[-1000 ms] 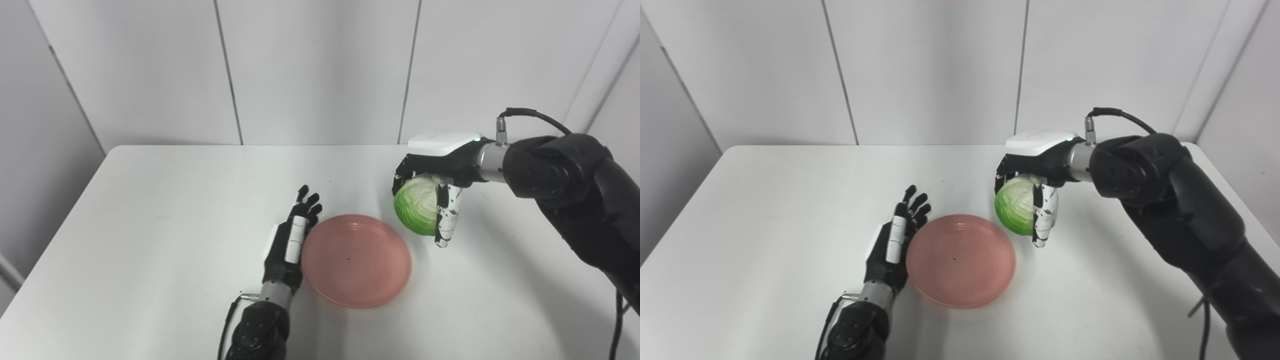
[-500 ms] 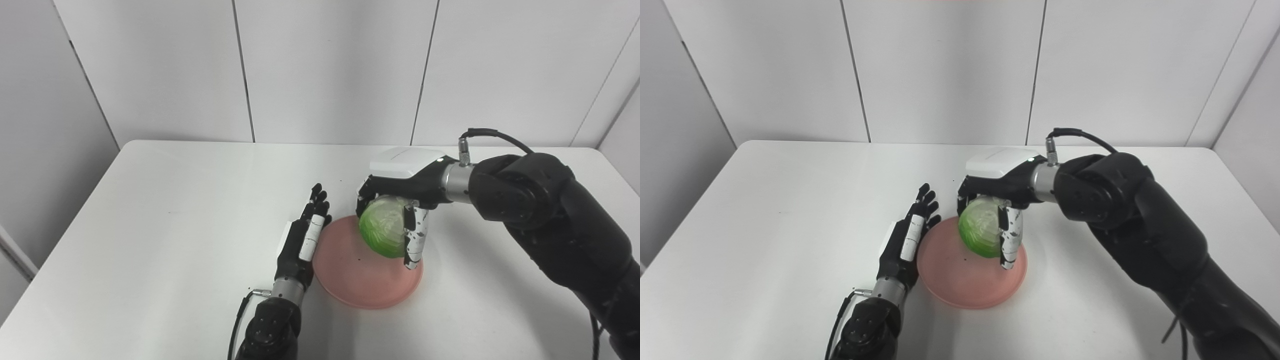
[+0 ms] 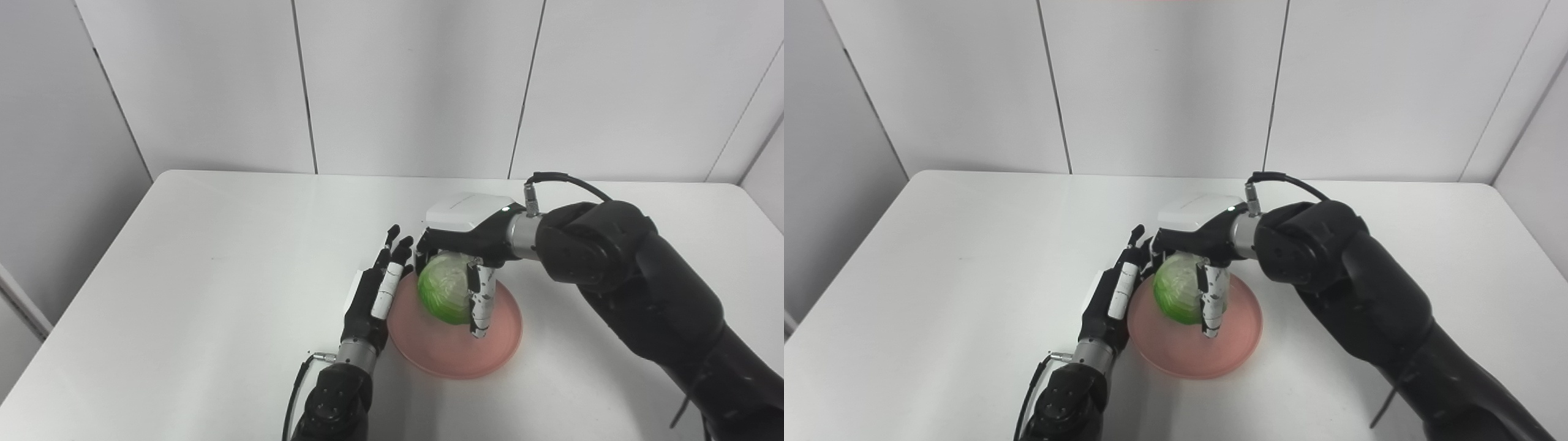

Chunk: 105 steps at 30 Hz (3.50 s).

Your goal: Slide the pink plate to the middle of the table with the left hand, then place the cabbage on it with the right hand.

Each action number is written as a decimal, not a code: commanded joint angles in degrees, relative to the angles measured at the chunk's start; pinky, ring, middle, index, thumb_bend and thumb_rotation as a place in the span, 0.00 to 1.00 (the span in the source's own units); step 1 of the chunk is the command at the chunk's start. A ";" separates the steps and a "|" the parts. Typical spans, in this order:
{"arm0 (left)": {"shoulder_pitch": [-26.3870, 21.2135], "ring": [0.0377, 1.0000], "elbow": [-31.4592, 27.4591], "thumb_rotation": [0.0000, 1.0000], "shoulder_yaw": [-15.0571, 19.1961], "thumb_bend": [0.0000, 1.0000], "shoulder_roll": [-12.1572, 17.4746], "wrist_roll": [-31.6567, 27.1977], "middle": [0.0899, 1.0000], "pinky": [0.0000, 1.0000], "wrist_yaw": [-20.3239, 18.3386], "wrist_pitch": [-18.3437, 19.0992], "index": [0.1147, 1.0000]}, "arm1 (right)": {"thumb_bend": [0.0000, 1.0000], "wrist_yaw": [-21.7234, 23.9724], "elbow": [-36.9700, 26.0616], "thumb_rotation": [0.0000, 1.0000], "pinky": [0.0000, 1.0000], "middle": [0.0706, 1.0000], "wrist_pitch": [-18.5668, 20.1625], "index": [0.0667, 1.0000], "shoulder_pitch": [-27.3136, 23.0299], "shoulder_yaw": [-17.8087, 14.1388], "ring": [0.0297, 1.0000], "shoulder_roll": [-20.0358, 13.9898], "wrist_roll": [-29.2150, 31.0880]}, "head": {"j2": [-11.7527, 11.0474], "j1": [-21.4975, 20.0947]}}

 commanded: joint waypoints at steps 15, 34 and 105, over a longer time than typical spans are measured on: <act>0.68 0.96 0.32 0.91 0.34 0.91 -0.20 -1.03 0.91 0.95 -1.09 1.36 1.00 | 0.52 -13.55 4.47 0.00 0.29 0.47 -5.97 0.47 2.80 -0.20 0.39 0.78 -5.36 | 0.33 -0.56; 0.24 0.99 0.53 0.93 0.45 0.91 0.04 -1.04 0.93 0.95 -1.74 1.70 1.00 | 1.00 -12.74 4.87 0.45 0.99 0.92 -8.42 0.77 4.76 0.26 0.96 -1.34 -5.44 | 1.06 -0.95; 1.65 1.00 -1.58 0.95 1.46 0.88 2.17 4.00 1.00 1.00 4.28 -4.85 1.00 | 0.88 -59.70 20.91 1.00 1.00 0.95 -18.13 0.97 32.24 -35.16 0.98 22.81 47.69 | 1.45 -5.12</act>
